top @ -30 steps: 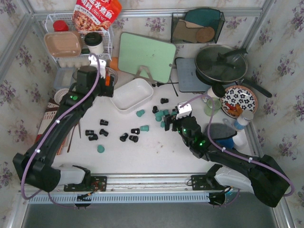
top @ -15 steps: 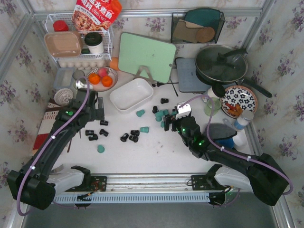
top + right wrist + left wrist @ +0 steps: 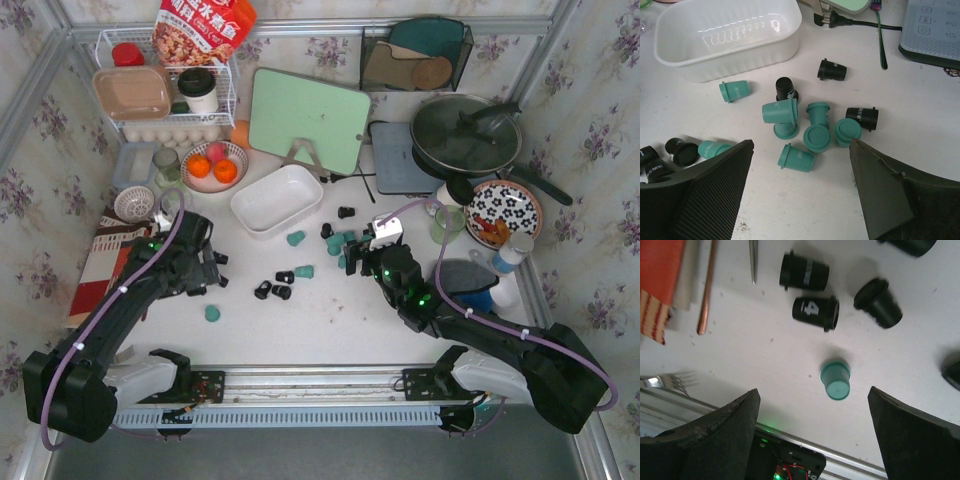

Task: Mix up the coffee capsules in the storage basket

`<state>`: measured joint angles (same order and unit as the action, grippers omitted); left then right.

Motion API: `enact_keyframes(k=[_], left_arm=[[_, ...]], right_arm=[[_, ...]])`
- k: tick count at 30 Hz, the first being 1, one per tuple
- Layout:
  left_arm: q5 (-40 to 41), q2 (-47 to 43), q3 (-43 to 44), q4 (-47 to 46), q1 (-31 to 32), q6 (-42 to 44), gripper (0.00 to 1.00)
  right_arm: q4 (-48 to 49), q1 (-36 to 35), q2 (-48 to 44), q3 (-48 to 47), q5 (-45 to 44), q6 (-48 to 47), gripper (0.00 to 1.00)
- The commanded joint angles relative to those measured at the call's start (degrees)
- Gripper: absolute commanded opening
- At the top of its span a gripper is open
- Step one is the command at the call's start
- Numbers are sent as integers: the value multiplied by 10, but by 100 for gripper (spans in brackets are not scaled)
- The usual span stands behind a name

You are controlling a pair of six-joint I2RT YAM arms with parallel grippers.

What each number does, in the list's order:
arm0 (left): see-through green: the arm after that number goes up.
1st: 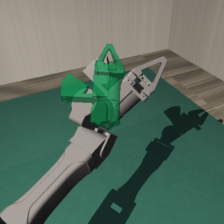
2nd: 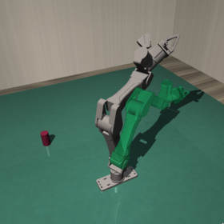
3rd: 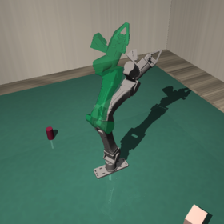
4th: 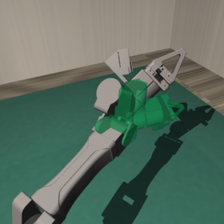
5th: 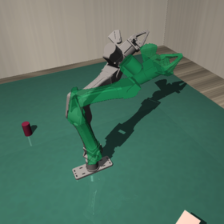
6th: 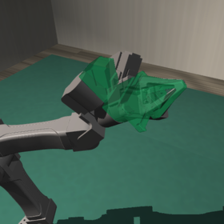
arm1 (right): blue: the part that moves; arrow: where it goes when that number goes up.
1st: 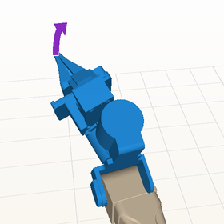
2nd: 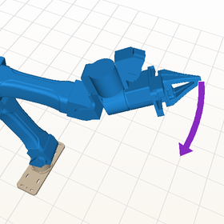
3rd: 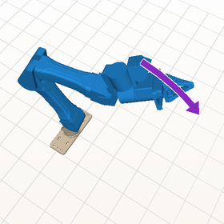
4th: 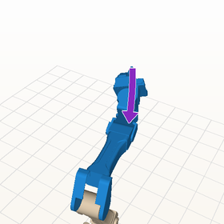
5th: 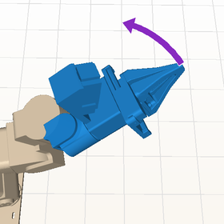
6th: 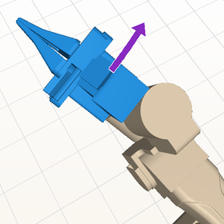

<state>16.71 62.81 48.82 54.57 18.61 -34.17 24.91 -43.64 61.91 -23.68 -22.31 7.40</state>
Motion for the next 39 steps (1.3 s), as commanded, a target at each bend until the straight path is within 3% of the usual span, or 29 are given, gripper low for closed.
enact_keyframes(k=[1, 9, 12, 21, 26, 33, 39], left_arm=[[-54, -21, -39, -6, 0, -41, 87], [-122, -35, -109, -65, 3, -44, 72], [-132, -37, -125, -90, 3, -40, 62], [-103, -16, -124, -120, 4, -25, 56], [-89, 14, -121, -144, 4, -13, 44], [-88, 38, -112, -144, 4, 0, 39], [-87, 29, -111, -136, 4, 9, 26]], right_arm=[[9, 0, 2, -5, 1, 4, 85], [8, 0, 7, -7, -1, 4, 85], [8, 0, 10, -8, 0, 4, 85], [4, 0, 17, -12, 4, 5, 85], [2, 0, 20, -13, 6, 5, 85], [-3, 0, 28, -19, 8, 5, 85], [-5, -1, 34, -20, 9, 6, 85]])
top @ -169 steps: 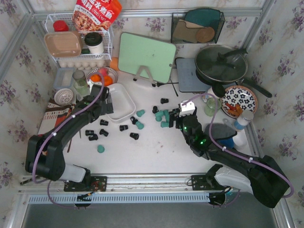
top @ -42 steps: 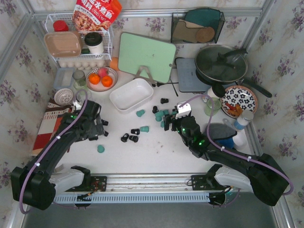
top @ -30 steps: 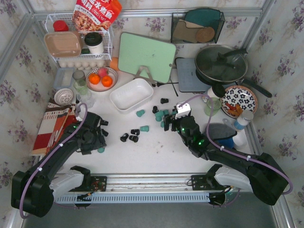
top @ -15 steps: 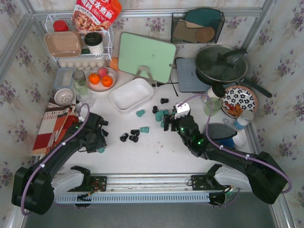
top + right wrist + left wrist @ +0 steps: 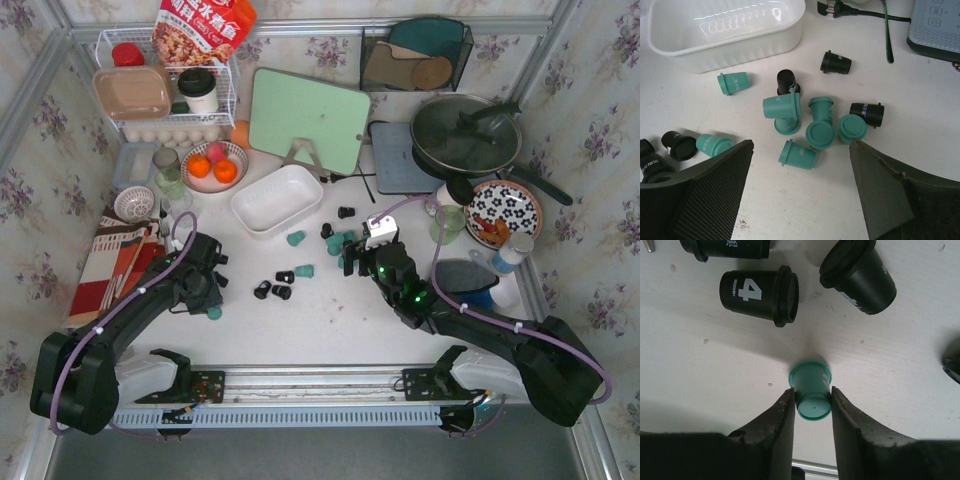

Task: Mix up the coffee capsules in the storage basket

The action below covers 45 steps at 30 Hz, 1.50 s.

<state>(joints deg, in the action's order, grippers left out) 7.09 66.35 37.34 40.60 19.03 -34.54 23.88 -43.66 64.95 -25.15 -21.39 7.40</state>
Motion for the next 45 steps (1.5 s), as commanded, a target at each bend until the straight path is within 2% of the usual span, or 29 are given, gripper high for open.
enact_keyframes(k=[1, 11, 17, 24, 30, 36, 45], left_arm=[[9, -9, 7, 6, 0, 14, 24], [5, -34, 104, 38, 10, 41, 21], [10, -6, 174, -21, 18, 78, 21], [7, 89, 282, -145, 20, 150, 19], [8, 176, 350, -211, 22, 171, 19], [22, 236, 377, -255, 22, 187, 20], [21, 357, 430, -267, 22, 189, 21]], right_arm=[[5, 0, 4, -6, -1, 6, 85], [5, 0, 6, -6, -9, 8, 86], [12, 0, -5, 1, -29, 10, 86], [36, 0, -32, 24, -68, 12, 86], [44, 0, -38, 32, -88, 8, 86], [45, 0, -22, 28, -89, 6, 87], [40, 0, -3, 22, -103, -1, 87]])
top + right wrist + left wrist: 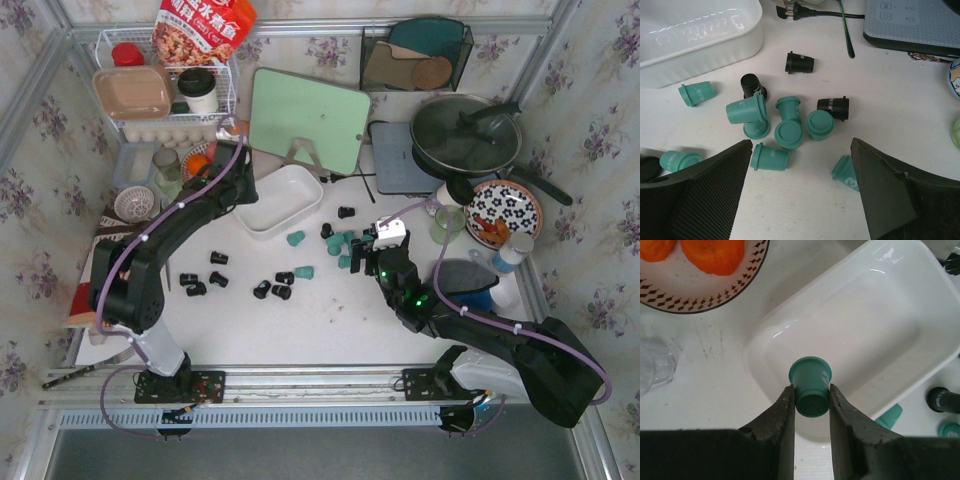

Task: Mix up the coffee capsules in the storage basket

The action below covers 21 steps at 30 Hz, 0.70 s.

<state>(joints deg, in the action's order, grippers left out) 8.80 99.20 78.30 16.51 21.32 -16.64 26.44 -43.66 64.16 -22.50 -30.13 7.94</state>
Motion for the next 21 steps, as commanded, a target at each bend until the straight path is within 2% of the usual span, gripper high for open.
enact_keyframes(k=[1, 5, 10, 16, 20, 21], left_arm=[[4, 40, 26, -26, -1, 12, 21], [5, 73, 45, -22, -1, 11, 24], [13, 102, 64, -11, -1, 4, 33], [23, 108, 68, -14, -1, 1, 48], [25, 105, 79, -6, 0, 4, 54], [26, 104, 81, -4, -1, 5, 59]], right_arm=[[15, -1, 7, -4, -16, -8, 87], [14, 0, 20, -9, -16, -8, 88], [9, 0, 27, -13, -13, -8, 88], [8, 0, 32, -15, -9, -8, 88], [7, 0, 34, -17, -6, -8, 89], [7, 0, 34, -17, -6, -8, 89]])
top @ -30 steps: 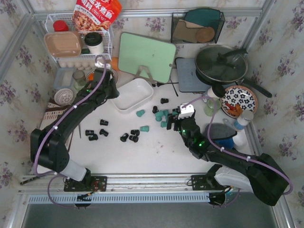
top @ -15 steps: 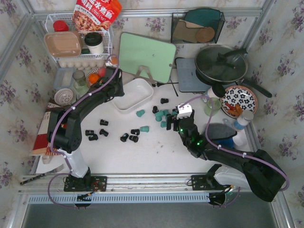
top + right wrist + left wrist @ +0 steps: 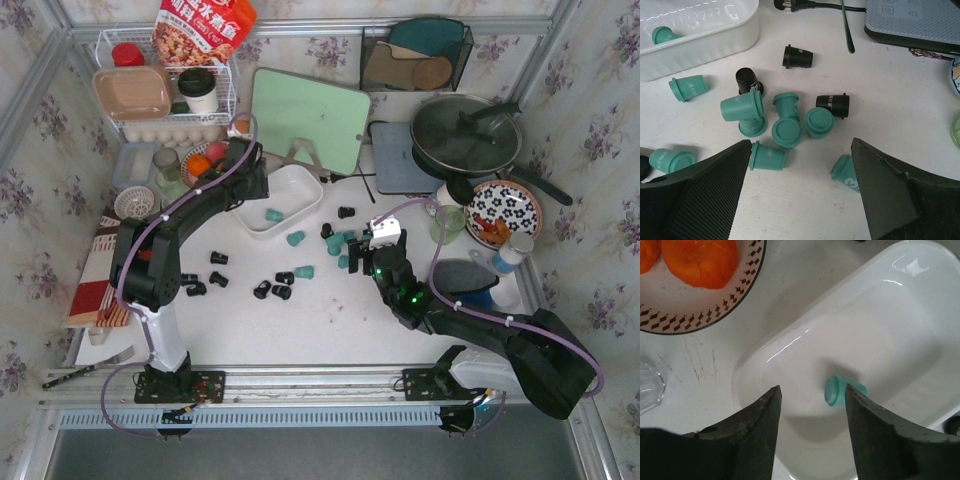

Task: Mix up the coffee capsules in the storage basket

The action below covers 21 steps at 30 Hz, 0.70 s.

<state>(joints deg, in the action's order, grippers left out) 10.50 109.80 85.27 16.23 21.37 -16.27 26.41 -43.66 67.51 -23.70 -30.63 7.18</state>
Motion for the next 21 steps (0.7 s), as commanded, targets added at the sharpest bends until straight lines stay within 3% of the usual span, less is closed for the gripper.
enact_keyframes(k=[1, 11, 16, 21], left_arm=[[10, -4, 13, 1, -1, 3, 61], [24, -62, -11, 14, -1, 6, 71], [19, -142, -81, -12, 5, 3, 71], [4, -208, -108, 45, 8, 0, 71]], right_arm=[[7, 0, 0, -5, 0, 0, 89], [2, 0, 3, -8, 9, 1, 89], [0, 0, 3, -9, 10, 2, 89], [0, -1, 3, -10, 15, 5, 90]])
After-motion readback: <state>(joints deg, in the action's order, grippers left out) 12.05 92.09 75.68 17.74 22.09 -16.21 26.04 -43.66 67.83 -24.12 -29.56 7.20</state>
